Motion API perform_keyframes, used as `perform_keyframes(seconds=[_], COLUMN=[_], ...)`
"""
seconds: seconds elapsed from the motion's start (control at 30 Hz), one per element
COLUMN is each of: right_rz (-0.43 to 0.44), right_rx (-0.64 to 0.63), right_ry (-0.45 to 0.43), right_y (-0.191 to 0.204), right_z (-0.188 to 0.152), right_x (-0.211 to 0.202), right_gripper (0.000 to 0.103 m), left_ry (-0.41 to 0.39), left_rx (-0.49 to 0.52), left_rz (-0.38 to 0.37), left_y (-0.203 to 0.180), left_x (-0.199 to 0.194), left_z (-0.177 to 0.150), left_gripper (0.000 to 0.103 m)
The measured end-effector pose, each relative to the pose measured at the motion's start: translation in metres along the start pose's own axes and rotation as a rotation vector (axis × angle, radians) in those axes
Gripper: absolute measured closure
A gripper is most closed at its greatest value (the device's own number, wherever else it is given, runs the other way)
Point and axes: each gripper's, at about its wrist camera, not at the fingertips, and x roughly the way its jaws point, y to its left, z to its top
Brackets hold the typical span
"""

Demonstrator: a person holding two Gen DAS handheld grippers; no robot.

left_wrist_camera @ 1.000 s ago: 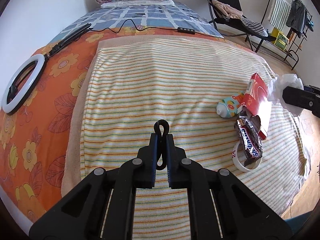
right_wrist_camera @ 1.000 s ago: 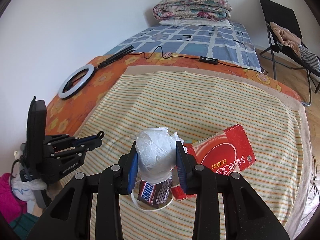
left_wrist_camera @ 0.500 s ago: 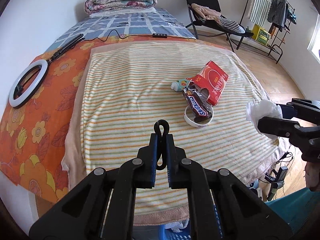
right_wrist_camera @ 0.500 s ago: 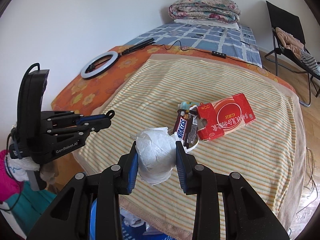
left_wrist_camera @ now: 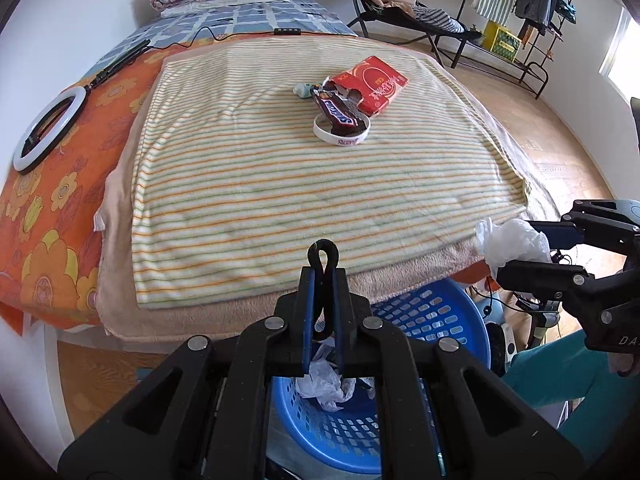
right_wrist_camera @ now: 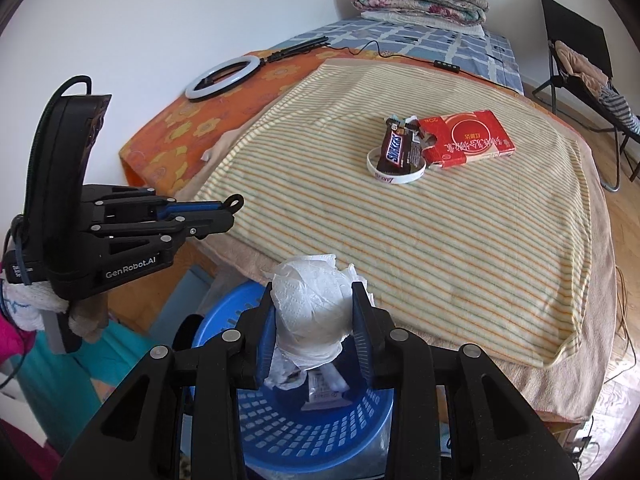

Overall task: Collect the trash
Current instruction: 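Carry the hair tie and tissue over the blue basket with both tools, then open both tools to drop the hair tie and tissue into the basket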

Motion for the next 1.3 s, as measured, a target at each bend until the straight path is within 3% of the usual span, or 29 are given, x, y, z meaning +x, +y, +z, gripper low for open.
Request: perform_keyframes(seconds=[0.53,0.87,1.13,1.2,1.27,1.3], right_rz=[0.004,-0.018,-0.037,-0.04,-0.045,-0.045], right_rx=[0.037,0.02,0.024,0.024,0.021,0.02], right_ry=[0.147,0.217,0.236,0.24,0.241,0.241], right_y=[0.006,0.008,0.005,0.005,0.006,0.007], right_z=[-0.071,-0.086,-0.092,-0.092,-0.091,-0.09], right_x=[0.04,0.061,0.066,0.067,0.068,0.069], right_gripper=[0.069,0.069,0.069,0.066,0.065,0.064], left_ry=[0.157,0.236,0.262,0.268,0.264,0.262], left_rx=[0.079,0.112,0.075,0.074,0.076,0.079], left_rz=[-0.022,-0.003,0.014,0.019,0.023,0.024], left_y=[-0.033,-0.038,-0.026,-0.025,-0.026,-0.026], left_x=[0.043,0.064,0.071,0.072,0.072,0.072], left_z=[-0.059,-0.077,-0.079,-0.079,-0.079,-0.08], left_gripper=[0.097,0.097,0.096,0.091,0.072,0.071])
